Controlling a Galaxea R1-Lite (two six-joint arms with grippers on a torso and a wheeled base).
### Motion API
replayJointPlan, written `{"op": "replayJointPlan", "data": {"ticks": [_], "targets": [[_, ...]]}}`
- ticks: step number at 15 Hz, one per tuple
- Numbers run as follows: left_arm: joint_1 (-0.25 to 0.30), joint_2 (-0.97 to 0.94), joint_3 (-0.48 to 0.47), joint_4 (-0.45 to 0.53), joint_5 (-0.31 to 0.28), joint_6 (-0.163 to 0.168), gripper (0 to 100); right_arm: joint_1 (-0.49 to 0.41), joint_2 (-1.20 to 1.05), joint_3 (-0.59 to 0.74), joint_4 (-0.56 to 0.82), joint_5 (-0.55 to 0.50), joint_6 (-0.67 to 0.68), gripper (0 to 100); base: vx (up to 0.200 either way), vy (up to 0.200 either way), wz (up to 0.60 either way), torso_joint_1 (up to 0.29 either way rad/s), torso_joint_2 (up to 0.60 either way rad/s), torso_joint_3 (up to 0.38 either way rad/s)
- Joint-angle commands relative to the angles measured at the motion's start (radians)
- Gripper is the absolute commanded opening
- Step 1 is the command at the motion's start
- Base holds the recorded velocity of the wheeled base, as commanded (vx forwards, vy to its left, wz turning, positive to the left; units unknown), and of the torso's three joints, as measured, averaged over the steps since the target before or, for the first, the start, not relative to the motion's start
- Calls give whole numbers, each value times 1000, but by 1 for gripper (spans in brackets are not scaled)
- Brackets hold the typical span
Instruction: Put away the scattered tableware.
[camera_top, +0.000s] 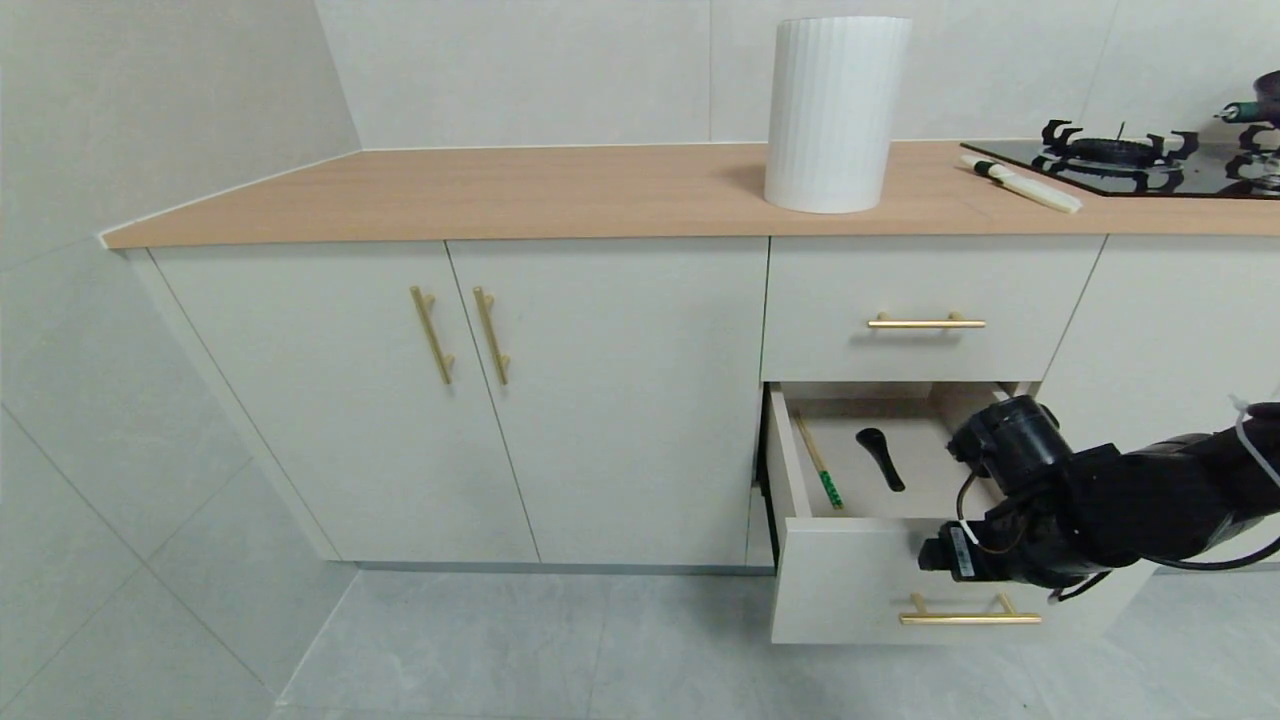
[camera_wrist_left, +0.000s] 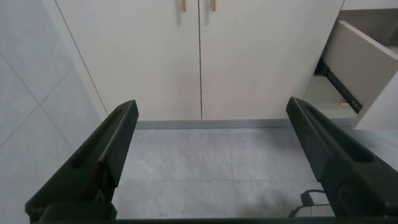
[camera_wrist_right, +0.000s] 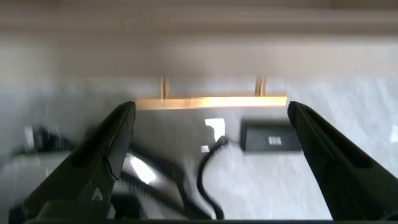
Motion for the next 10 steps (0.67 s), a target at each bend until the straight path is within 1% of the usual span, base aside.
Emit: {"op": "replayJointPlan", "data": {"ticks": [1, 4, 5, 7, 9, 10], "targets": [[0, 0, 0, 0, 0, 0, 100, -22, 36, -2, -28, 0, -1, 100, 0, 0, 0, 0, 0, 0], [0, 0, 0, 0, 0, 0, 100, -48, 53, -25, -68, 7, -12, 100, 0, 0, 0, 0, 0, 0], [0, 0, 0, 0, 0, 0, 100, -48, 82, -61, -91, 7, -20, 100, 0, 0, 0, 0, 0, 0], [0, 0, 0, 0, 0, 0, 100, -48, 135, -125, -96, 9, -41, 100, 0, 0, 0, 0, 0, 0], [0, 0, 0, 0, 0, 0, 100, -51, 177, -160, -147, 17, -43, 100, 0, 0, 0, 0, 0, 0], [0, 0, 0, 0, 0, 0, 100, -51, 214, -171, -211, 18, -47, 100, 0, 0, 0, 0, 0, 0]]}}
